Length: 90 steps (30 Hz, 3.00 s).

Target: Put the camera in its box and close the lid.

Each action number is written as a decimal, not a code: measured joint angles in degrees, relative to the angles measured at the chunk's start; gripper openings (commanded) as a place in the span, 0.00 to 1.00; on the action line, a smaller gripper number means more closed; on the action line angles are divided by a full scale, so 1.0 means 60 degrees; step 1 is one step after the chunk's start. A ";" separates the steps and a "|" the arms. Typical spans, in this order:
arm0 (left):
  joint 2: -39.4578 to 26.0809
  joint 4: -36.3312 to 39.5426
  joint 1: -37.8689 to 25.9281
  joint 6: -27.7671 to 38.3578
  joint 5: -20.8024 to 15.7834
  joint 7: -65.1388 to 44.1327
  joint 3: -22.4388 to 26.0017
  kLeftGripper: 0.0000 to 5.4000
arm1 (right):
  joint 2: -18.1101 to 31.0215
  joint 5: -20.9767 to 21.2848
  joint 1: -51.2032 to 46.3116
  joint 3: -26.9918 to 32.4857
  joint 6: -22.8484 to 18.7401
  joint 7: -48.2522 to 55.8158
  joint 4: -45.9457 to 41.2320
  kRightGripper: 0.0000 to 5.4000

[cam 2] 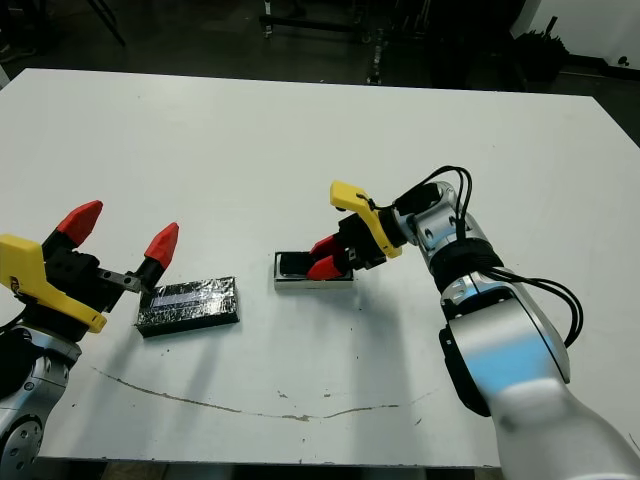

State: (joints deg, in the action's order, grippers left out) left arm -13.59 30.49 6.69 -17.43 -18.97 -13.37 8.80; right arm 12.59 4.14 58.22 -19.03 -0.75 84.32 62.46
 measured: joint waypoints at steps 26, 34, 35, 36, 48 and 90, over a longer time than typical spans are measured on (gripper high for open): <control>0.0001 0.0014 0.0006 -0.0001 -0.0016 -0.0065 -0.0040 1.00 | 0.0036 0.0084 -0.0009 -0.0041 0.0151 0.0225 -0.0039 0.56; 0.0002 0.0014 0.0006 -0.0075 -0.0099 -0.0074 -0.0039 1.00 | 0.0075 0.0265 -0.0056 -0.0174 0.0439 0.0422 -0.0216 0.73; 0.0001 0.0014 0.0006 -0.0087 -0.0100 -0.0074 -0.0039 1.00 | 0.0074 0.0261 -0.0059 -0.0172 0.0429 0.0447 -0.0215 0.76; 0.0000 0.0014 0.0006 -0.0090 -0.0096 -0.0074 -0.0039 1.00 | 0.0074 0.0260 -0.0068 -0.0172 0.0446 0.0460 -0.0215 0.79; -0.0002 0.0014 0.0006 -0.0119 -0.0010 -0.0069 -0.0051 1.00 | 0.0120 0.0182 -0.0149 -0.0038 0.0330 0.0812 -0.0272 1.00; 0.0016 0.0010 -0.0025 -0.0130 -0.0007 -0.0116 -0.0171 1.00 | 0.1573 -0.1389 -0.3734 0.2603 -0.1962 -0.5449 -0.9269 0.65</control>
State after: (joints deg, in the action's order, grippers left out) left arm -13.49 30.55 6.54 -18.22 -19.02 -14.07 7.77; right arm 22.03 -4.20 35.81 -3.41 -12.52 51.63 6.85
